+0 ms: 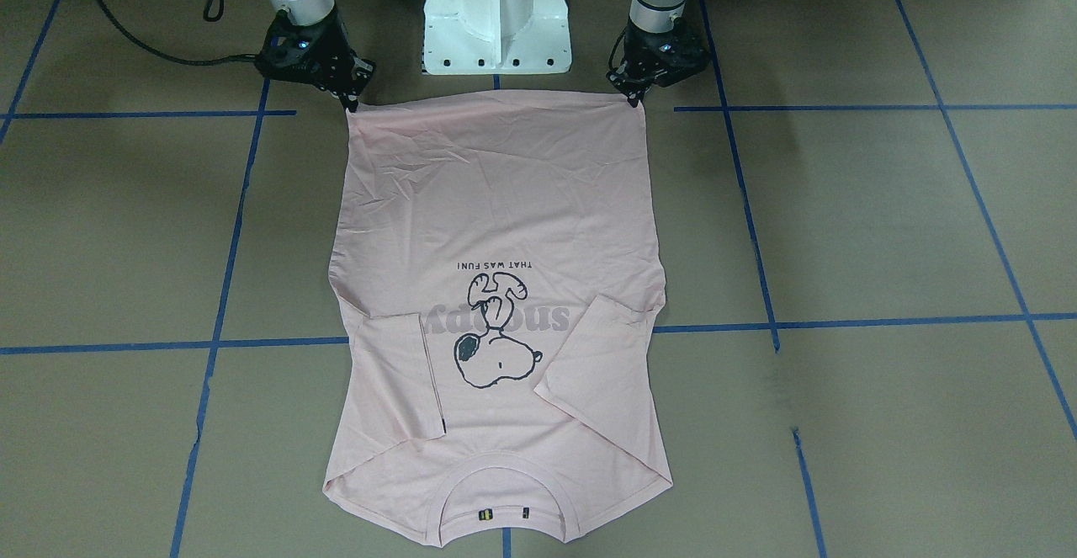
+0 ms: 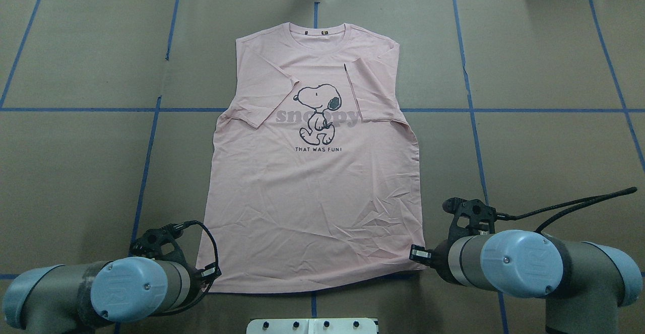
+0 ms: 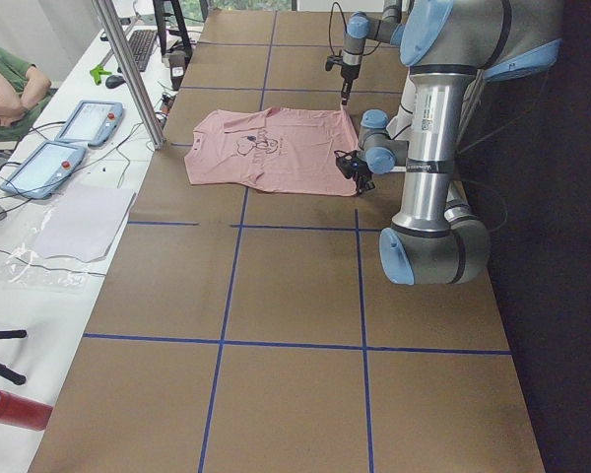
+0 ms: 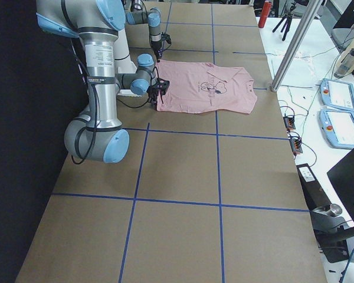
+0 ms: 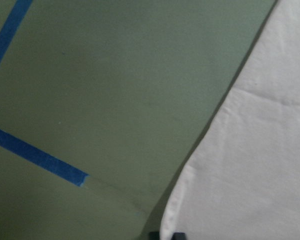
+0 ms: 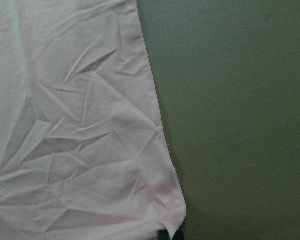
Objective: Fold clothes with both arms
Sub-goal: 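Lower both grippers and pinch the hem corners nearest the robot, then lift the hem with both grippers and fold it toward the collar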
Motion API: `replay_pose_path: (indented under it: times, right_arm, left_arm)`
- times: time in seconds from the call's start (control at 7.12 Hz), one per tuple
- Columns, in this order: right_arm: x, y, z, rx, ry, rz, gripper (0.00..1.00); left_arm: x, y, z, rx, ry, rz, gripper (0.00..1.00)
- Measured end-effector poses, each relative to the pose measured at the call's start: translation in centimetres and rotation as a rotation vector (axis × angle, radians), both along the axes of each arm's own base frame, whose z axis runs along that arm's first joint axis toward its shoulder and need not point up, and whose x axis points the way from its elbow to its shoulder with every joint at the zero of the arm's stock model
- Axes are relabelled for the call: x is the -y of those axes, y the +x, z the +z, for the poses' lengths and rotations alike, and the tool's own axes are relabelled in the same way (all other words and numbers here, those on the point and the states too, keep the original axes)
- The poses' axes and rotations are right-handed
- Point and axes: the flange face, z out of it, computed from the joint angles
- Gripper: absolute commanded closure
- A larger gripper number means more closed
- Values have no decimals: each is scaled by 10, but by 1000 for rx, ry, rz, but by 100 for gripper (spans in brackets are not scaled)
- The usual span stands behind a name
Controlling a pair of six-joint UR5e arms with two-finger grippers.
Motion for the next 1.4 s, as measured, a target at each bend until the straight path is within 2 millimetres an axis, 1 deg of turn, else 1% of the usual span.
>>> replay_pose_path:
  times: [0.14,0.28,0.42,0.7,0.98,1.12,1.26,1.4]
  right_arm:
    - [1,1,-1,2,-1,0,100]
    - [1,5,-3,8,-6,-3,100]
    - [1,12,-8,21,-15,-13,100]
    - [-9,38,-17,51,-40,-57,100]
    - [-32,75,-33,93,-85,-137,100]
    - [-40,88,-41,112,-103,-173,100]
    - [-44,92,-46,124,-110,-189,100]
    - [-35,94,-49,133,-98,-180,100]
  left_arm:
    - [3,-3,-6,-14,1,-5,100]
    - [4,-10,-18,-38,5,-6,100]
    - [4,-21,-33,-68,18,4,100]
    - [-5,-48,-68,-108,61,58,100]
    - [-22,-85,-108,-174,65,123,100]
    - [-31,-104,-124,-192,63,163,100]
    - [-37,-116,-134,-206,62,196,100]
    - [-38,-121,-140,-216,74,217,100]
